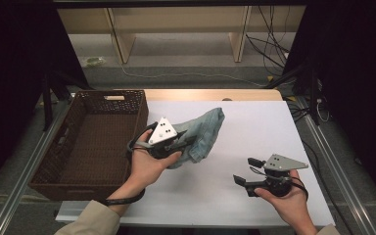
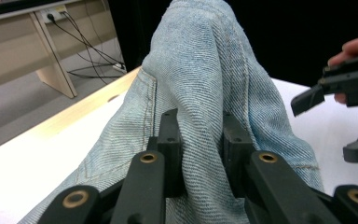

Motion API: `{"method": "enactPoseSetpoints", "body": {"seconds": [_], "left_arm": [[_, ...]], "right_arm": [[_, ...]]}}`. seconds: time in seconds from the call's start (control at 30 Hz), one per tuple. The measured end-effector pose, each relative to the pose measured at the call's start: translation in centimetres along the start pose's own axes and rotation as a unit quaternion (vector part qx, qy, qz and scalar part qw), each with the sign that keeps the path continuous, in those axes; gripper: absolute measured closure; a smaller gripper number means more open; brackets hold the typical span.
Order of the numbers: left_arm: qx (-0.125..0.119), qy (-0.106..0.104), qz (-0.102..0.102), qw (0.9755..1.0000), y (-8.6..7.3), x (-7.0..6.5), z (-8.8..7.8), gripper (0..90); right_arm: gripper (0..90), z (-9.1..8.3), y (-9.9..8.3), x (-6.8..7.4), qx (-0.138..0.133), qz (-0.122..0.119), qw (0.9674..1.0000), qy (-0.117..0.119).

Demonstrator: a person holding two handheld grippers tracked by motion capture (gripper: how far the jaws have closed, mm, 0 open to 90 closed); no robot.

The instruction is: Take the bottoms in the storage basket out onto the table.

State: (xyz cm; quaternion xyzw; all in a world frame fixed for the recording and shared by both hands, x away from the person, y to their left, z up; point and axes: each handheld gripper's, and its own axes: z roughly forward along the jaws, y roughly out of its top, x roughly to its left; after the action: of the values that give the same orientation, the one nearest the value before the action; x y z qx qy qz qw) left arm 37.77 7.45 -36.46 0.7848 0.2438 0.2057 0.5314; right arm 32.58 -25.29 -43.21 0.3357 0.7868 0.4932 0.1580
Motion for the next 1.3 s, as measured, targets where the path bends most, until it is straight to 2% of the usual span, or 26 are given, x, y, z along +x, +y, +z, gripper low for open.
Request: {"method": "enactPoseSetpoints", "body": {"seconds": [0.33, 0.77, 0.9, 0.97, 1.03, 1.3], "left_arm": [[0.037, -0.019, 0.007, 0.9991, -1.6, -1.0, 2.0, 73.7], [0.061, -0.032, 0.011, 0.9975, -3.5, -2.1, 4.6, 70.7], [0.084, -0.035, 0.018, 0.9957, -4.2, -2.3, 5.6, 62.7], [0.081, -0.033, 0.022, 0.9960, -4.1, -2.5, 5.7, 62.1], [0.084, -0.031, 0.026, 0.9957, -3.8, -2.5, 5.8, 56.6], [0.085, -0.028, 0.002, 0.9960, -3.0, -2.0, 4.8, 39.8]], "right_arm": [[19.6, 0.0, 0.0, 0.0, 0.001, 0.001, 1.0000, 0.000], [19.4, -0.1, 0.0, -0.2, -0.002, 0.002, 1.0000, -0.005], [19.2, -0.4, 0.1, -0.3, -0.009, 0.006, 0.9998, -0.018], [19.1, -0.5, 0.1, -0.4, -0.010, 0.008, 0.9997, -0.021], [19.1, -0.5, 0.1, -0.4, -0.010, 0.009, 0.9996, -0.023], [18.6, -0.5, 0.0, -0.5, -0.010, 0.010, 0.9995, -0.029]]}}
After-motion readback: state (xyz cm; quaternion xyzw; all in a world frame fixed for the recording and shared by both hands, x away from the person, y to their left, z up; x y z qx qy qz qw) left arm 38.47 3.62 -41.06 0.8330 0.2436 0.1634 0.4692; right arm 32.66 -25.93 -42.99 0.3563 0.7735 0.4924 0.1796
